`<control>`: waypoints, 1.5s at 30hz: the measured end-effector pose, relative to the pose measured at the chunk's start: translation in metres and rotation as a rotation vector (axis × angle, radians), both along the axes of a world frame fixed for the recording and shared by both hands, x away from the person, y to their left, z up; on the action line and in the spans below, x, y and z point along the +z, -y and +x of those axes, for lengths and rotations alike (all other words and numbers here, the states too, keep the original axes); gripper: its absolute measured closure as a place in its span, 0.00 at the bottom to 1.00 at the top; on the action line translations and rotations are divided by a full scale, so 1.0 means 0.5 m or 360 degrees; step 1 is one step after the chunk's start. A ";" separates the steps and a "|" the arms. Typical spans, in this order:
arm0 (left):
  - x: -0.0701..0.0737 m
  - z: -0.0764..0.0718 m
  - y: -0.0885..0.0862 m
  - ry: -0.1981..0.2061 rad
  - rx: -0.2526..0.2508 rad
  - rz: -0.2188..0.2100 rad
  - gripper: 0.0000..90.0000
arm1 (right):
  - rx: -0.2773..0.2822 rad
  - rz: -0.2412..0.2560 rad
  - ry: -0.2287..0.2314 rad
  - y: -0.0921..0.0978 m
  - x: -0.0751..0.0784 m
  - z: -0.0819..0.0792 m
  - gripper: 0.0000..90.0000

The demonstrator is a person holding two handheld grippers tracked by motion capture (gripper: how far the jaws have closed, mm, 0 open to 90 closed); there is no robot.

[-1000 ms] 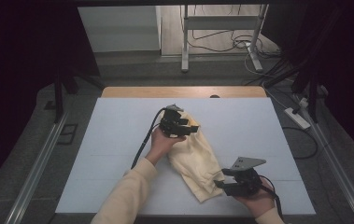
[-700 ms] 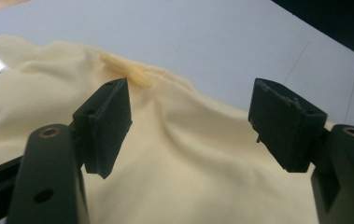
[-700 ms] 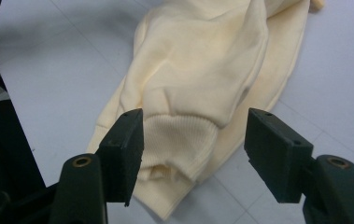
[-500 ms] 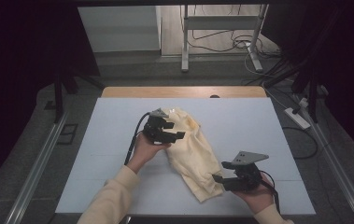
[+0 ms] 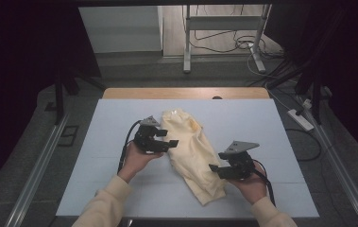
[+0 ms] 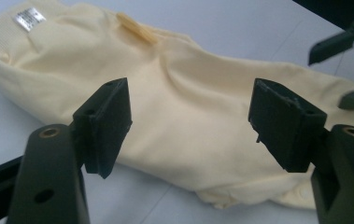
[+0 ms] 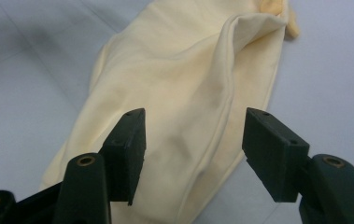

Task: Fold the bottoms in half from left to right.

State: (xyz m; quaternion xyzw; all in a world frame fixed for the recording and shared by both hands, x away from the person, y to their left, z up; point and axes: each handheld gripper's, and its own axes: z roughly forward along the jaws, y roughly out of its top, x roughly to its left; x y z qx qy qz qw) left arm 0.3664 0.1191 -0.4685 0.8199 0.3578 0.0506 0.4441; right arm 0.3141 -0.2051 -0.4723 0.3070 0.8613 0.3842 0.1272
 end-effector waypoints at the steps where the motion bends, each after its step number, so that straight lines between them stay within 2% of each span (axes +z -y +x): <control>1: -0.001 -0.003 -0.002 -0.0001 -0.0004 0.0008 0.33 | -0.0001 -0.0004 -0.0002 -0.004 -0.001 0.005 0.44; 4: -0.005 -0.013 -0.009 -0.0005 -0.0004 0.0023 0.33 | 0.0001 -0.0013 -0.0008 -0.013 -0.004 0.022 0.44; 9: -0.003 -0.026 -0.021 -0.0002 0.0001 0.0007 0.33 | -0.0018 -0.0025 -0.0025 -0.027 -0.011 0.047 0.48; 13: -0.008 -0.037 -0.029 -0.0007 -0.0004 0.0026 0.33 | -0.0010 -0.0019 -0.0052 -0.032 -0.013 0.056 0.63; 18: -0.010 -0.046 -0.044 -0.0009 0.0022 0.0021 0.33 | 0.0005 -0.0098 -0.0072 -0.028 -0.016 0.050 0.90; 21: -0.008 -0.046 -0.052 -0.0002 0.0038 0.0009 0.33 | 0.0014 -0.0108 -0.0092 -0.023 -0.017 0.047 0.94; 28: -0.009 -0.046 -0.053 -0.0005 0.0034 0.0009 0.34 | -0.0005 -0.0146 -0.0102 -0.003 -0.024 0.036 0.94; 32: -0.009 -0.046 -0.052 -0.0005 0.0026 0.0013 0.34 | -0.0007 -0.0188 -0.0165 0.004 -0.047 0.029 0.94; 36: -0.011 -0.045 -0.051 -0.0008 0.0024 0.0017 0.34 | 0.0006 -0.0244 -0.0180 -0.004 -0.066 0.027 0.94; 38: -0.011 -0.045 -0.051 -0.0007 0.0024 0.0015 0.34 | -0.0005 -0.0246 -0.0173 -0.004 -0.066 0.027 0.88; 41: -0.011 -0.045 -0.052 -0.0008 0.0021 0.0016 0.33 | -0.0048 -0.0236 -0.0114 0.002 -0.055 0.023 0.68; 45: -0.012 -0.044 -0.054 -0.0014 0.0028 0.0012 0.34 | -0.0036 -0.0128 -0.0036 0.009 -0.024 0.009 0.57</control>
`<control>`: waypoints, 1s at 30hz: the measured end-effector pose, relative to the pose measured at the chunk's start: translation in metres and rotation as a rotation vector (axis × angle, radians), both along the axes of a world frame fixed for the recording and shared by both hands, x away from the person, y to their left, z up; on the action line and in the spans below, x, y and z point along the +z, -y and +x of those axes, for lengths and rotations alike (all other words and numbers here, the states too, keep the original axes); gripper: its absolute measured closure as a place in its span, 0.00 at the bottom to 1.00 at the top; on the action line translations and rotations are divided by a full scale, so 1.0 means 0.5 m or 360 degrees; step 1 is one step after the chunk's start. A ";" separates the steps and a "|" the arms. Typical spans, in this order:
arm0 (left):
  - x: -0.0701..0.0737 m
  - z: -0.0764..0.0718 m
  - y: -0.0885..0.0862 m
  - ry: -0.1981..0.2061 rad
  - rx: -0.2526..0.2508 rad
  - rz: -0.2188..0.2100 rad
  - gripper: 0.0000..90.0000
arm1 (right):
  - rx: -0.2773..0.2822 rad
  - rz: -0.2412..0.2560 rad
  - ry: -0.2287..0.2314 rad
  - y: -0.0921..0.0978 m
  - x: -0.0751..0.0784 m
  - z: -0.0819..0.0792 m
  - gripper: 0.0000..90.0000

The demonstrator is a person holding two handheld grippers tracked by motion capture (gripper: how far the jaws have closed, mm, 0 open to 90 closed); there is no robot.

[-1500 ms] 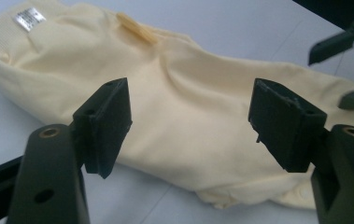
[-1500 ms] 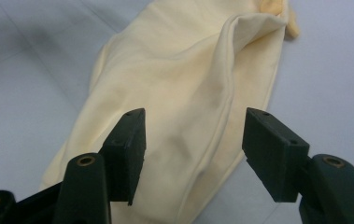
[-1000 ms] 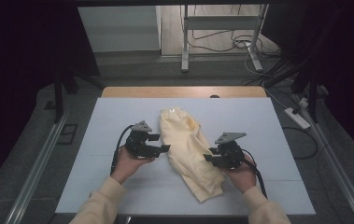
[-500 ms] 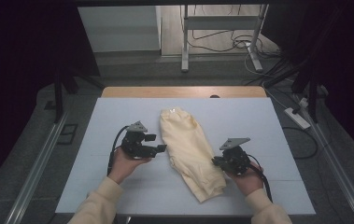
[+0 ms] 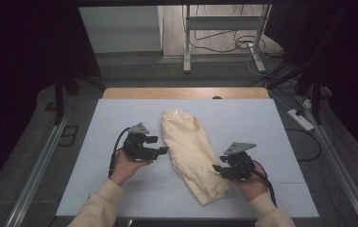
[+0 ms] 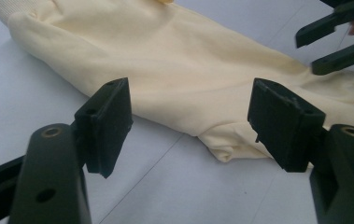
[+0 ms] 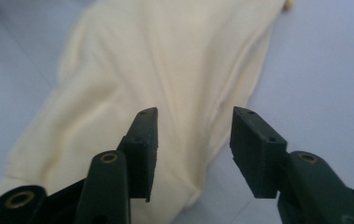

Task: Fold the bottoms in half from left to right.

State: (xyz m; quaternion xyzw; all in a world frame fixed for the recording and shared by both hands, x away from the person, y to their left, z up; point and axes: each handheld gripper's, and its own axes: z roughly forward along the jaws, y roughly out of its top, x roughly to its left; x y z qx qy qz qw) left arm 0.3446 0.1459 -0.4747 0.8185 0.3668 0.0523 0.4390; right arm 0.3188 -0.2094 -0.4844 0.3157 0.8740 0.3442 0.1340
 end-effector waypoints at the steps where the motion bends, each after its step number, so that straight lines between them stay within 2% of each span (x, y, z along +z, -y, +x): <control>1: -0.001 0.001 0.000 -0.0002 0.0000 0.0002 0.34 | 0.0016 0.0017 0.0011 0.000 0.007 -0.004 0.56; 4: -0.001 0.001 0.000 -0.0005 0.0000 0.0004 0.34 | 0.0074 0.0056 0.0021 -0.006 0.021 -0.016 0.54; 10: 0.000 -0.002 0.001 0.0002 -0.0002 0.0001 0.34 | 0.0197 0.0053 -0.0026 -0.029 0.024 -0.045 0.54; 14: -0.001 0.000 -0.001 0.0000 0.0000 0.0000 0.34 | 0.0277 0.0005 -0.0078 -0.055 0.011 -0.059 0.54; 21: 0.000 -0.001 -0.002 0.0007 -0.0002 0.0004 0.34 | 0.0380 0.0001 -0.0112 -0.088 0.009 -0.081 0.52; 23: -0.001 -0.001 -0.002 0.0007 -0.0003 0.0004 0.34 | 0.0383 -0.0051 -0.0109 -0.097 0.005 -0.085 0.52; 24: -0.001 0.000 -0.002 0.0005 -0.0004 0.0005 0.34 | 0.0371 -0.0099 -0.0105 -0.100 0.002 -0.087 0.55; 26: -0.001 0.000 -0.002 0.0003 -0.0003 0.0006 0.34 | 0.0363 -0.0169 -0.0119 -0.103 -0.007 -0.086 0.68; 28: -0.001 0.000 -0.002 0.0005 -0.0002 0.0005 0.33 | 0.0370 -0.0148 -0.0152 -0.100 -0.010 -0.084 0.82; 30: -0.001 0.000 -0.002 0.0006 -0.0002 0.0004 0.34 | 0.0364 -0.0127 -0.0179 -0.099 -0.006 -0.083 0.87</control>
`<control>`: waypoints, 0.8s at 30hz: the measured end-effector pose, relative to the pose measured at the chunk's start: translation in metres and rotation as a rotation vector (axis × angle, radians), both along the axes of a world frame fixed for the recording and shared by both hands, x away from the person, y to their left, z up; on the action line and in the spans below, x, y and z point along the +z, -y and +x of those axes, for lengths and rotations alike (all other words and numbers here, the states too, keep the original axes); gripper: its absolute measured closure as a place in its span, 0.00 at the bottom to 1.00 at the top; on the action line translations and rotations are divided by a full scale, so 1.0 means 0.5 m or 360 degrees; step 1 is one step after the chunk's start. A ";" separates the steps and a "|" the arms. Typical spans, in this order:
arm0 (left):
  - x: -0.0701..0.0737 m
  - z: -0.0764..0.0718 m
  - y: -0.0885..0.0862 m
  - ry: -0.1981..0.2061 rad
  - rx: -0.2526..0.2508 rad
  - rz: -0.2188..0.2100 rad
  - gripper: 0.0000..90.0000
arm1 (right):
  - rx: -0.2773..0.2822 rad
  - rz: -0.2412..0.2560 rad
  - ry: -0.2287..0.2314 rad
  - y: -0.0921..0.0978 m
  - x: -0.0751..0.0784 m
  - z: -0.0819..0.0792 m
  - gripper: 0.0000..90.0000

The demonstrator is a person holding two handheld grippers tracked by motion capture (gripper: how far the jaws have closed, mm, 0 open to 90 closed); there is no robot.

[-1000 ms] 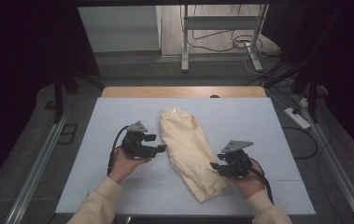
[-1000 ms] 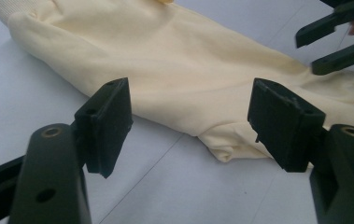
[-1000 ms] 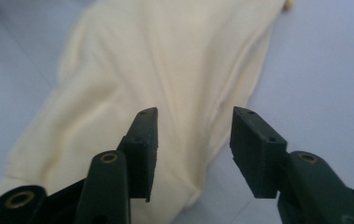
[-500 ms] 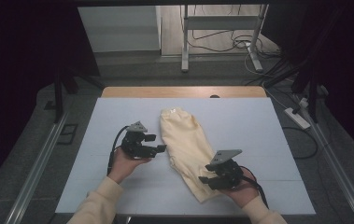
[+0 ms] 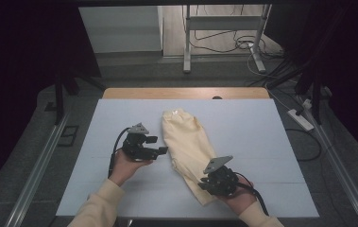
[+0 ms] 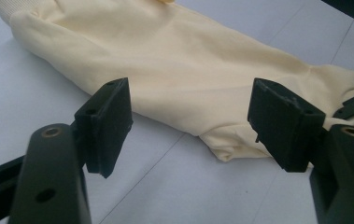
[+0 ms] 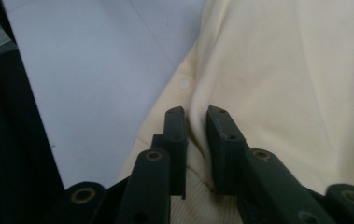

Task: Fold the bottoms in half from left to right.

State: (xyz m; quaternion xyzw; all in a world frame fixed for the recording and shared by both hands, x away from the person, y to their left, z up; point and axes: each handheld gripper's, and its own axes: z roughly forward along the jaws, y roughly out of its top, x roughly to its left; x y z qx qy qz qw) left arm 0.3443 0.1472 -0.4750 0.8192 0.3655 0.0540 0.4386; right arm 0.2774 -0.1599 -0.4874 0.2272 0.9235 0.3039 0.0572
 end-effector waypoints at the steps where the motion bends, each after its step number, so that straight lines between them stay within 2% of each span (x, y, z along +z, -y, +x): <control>1: 0.000 0.000 0.000 0.0001 -0.0001 0.0001 0.34 | 0.0002 0.0010 -0.0008 0.000 0.003 -0.001 0.88; 6: -0.001 0.001 -0.001 0.0000 0.0007 -0.0003 0.34 | 0.0081 0.0134 -0.0033 -0.010 0.023 -0.016 0.88; 8: -0.001 0.001 -0.001 0.0000 0.0010 -0.0003 0.33 | 0.0104 0.0113 -0.0019 -0.018 0.020 -0.021 0.87; 10: 0.000 0.000 -0.002 0.0001 0.0008 0.0000 0.33 | 0.0120 0.0082 -0.0019 -0.021 0.008 -0.020 0.79; 13: 0.001 0.000 -0.002 0.0007 0.0006 -0.0002 0.33 | 0.0093 0.0098 -0.0034 -0.013 0.000 -0.014 0.64; 15: 0.000 0.000 -0.003 0.0006 0.0008 -0.0004 0.33 | 0.0065 0.0128 0.0005 -0.006 0.009 -0.010 0.55; 17: 0.000 0.001 -0.004 0.0003 0.0009 -0.0003 0.33 | 0.0015 0.0182 0.0041 0.005 0.022 -0.005 0.51; 19: -0.001 0.001 -0.005 0.0003 0.0008 0.0000 0.33 | -0.0041 0.0235 0.0045 0.019 0.032 0.003 0.49; 24: 0.000 0.000 -0.003 0.0000 0.0010 -0.0003 0.33 | -0.0173 0.0200 0.0104 0.061 0.035 0.024 0.46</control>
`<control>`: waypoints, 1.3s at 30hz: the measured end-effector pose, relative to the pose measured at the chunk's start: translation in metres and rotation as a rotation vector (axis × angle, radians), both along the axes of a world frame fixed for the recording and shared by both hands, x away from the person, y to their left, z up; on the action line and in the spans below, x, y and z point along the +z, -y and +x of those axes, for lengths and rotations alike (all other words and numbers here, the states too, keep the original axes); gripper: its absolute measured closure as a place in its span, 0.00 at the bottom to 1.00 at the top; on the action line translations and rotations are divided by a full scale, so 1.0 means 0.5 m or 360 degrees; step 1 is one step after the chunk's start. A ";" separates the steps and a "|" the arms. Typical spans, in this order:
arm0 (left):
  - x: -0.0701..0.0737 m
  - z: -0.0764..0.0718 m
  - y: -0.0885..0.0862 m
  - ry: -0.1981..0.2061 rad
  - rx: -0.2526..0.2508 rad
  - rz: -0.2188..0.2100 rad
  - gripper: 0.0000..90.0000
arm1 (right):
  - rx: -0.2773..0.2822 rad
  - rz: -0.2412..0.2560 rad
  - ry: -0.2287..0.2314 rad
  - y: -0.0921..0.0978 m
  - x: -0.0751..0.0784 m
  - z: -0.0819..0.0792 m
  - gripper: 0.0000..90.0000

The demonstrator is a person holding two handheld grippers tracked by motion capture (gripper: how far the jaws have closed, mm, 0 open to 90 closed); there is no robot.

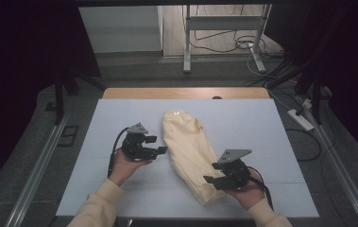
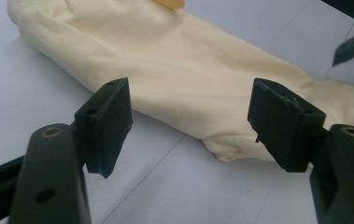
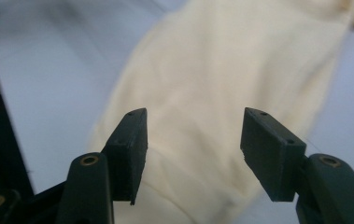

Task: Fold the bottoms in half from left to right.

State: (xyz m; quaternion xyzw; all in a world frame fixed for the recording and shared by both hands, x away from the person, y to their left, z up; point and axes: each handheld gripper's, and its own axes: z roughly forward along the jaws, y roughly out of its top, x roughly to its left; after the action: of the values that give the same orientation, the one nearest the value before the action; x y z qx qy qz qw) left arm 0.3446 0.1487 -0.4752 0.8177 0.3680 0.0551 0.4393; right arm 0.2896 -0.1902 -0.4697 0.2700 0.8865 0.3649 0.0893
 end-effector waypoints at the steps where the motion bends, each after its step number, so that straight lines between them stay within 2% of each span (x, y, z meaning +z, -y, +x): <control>1: 0.000 0.000 0.000 -0.0002 -0.0003 0.0001 0.33 | -0.0025 -0.0007 -0.0004 0.008 -0.002 0.004 0.46; 5: -0.001 0.001 0.000 -0.0006 -0.0004 0.0002 0.33 | -0.0073 -0.0071 -0.0052 0.028 -0.021 0.021 0.42; 8: -0.002 0.001 -0.001 -0.0007 -0.0001 -0.0001 0.33 | -0.0085 -0.0086 -0.0096 0.034 -0.034 0.028 0.41; 11: -0.002 0.001 -0.001 -0.0009 -0.0003 -0.0001 0.33 | -0.0089 -0.0103 -0.0133 0.035 -0.039 0.031 0.40; 17: -0.001 0.001 -0.001 -0.0006 -0.0004 0.0004 0.33 | -0.0088 -0.0144 -0.0159 0.031 -0.050 0.032 0.39; 21: -0.002 0.001 -0.001 -0.0008 -0.0002 0.0007 0.33 | -0.0119 -0.0194 -0.0217 0.026 -0.068 0.036 0.35; 26: -0.002 0.001 0.001 -0.0004 -0.0002 0.0012 0.33 | -0.0180 -0.0111 -0.0359 0.037 -0.080 0.047 0.33; 28: -0.002 0.000 0.002 -0.0002 -0.0003 0.0015 0.33 | -0.0182 -0.0099 -0.0360 0.038 -0.081 0.047 0.33; 30: -0.001 0.000 0.002 -0.0002 0.0001 0.0013 0.33 | -0.0179 -0.0102 -0.0357 0.037 -0.081 0.046 0.38; 32: -0.001 0.000 0.003 0.0001 -0.0004 0.0016 0.33 | -0.0144 -0.0064 -0.0421 0.036 -0.079 0.045 0.52; 34: -0.001 0.000 0.004 0.0002 -0.0006 0.0019 0.33 | -0.0127 -0.0050 -0.0453 0.035 -0.079 0.044 0.60; 39: -0.002 0.000 0.004 0.0000 -0.0007 0.0021 0.33 | -0.0113 -0.0052 -0.0464 0.032 -0.076 0.041 0.68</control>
State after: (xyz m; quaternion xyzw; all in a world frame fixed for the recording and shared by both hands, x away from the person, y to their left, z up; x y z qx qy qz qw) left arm 0.3447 0.1468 -0.4762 0.8214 0.3658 0.0566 0.4340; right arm 0.3103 -0.2063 -0.5079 0.3498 0.8858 0.3040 -0.0233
